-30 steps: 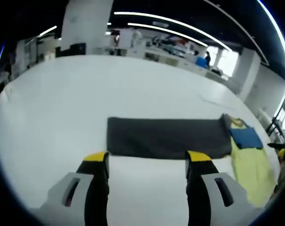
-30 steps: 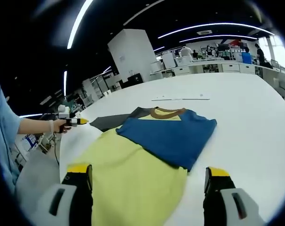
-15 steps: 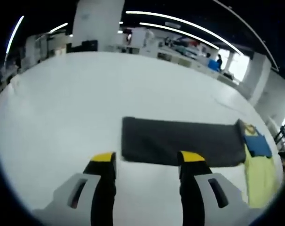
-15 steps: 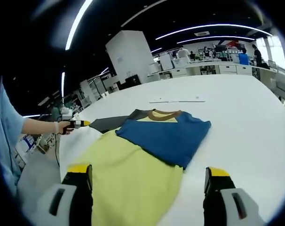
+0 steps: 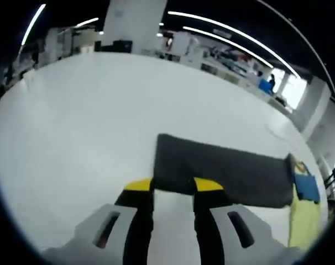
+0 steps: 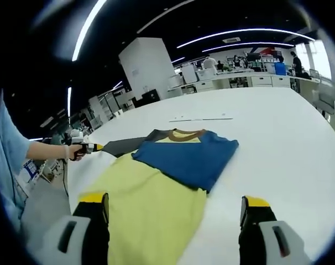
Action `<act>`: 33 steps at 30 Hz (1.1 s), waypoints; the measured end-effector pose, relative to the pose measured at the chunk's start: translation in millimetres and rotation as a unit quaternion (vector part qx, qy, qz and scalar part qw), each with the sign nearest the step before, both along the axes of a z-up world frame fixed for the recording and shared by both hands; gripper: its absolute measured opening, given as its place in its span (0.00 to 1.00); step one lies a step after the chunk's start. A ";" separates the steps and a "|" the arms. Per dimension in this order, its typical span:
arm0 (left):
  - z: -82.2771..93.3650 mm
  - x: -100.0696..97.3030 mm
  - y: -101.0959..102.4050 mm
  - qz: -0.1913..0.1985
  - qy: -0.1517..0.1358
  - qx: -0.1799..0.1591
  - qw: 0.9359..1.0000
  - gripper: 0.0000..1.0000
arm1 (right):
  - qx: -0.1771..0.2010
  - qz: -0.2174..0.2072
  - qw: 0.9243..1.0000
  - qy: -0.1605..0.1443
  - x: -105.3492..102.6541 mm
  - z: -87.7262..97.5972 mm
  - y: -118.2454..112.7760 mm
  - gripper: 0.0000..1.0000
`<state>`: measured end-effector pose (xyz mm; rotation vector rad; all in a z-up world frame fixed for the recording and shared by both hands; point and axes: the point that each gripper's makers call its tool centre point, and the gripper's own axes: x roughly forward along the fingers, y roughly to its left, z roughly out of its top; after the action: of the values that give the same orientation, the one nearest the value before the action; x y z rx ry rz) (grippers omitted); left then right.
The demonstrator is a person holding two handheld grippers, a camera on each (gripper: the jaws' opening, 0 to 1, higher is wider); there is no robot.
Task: Fold the garment on the visible template until the final outline fits inside the template.
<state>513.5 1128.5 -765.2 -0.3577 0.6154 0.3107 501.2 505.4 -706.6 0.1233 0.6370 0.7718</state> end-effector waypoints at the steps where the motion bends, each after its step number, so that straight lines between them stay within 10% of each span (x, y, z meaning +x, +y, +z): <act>1: 1.0 -1.5 -0.5 -0.001 0.001 0.008 1.000 0.18 | 0.001 0.000 1.000 0.000 -0.8 0.1 0.4 1.00; 19: 6.5 -3.2 1.2 0.013 -0.023 0.007 1.000 0.00 | 0.000 0.003 1.000 0.010 -3.4 -4.0 6.5 0.99; 33: 100.7 29.0 -50.8 -0.062 -0.174 -0.037 0.982 0.00 | 0.005 0.010 1.000 0.009 -8.1 -3.5 12.1 0.98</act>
<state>542.5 1077.7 -664.5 -0.4310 0.3030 0.1006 493.1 517.5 -710.1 0.1337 0.6531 0.7946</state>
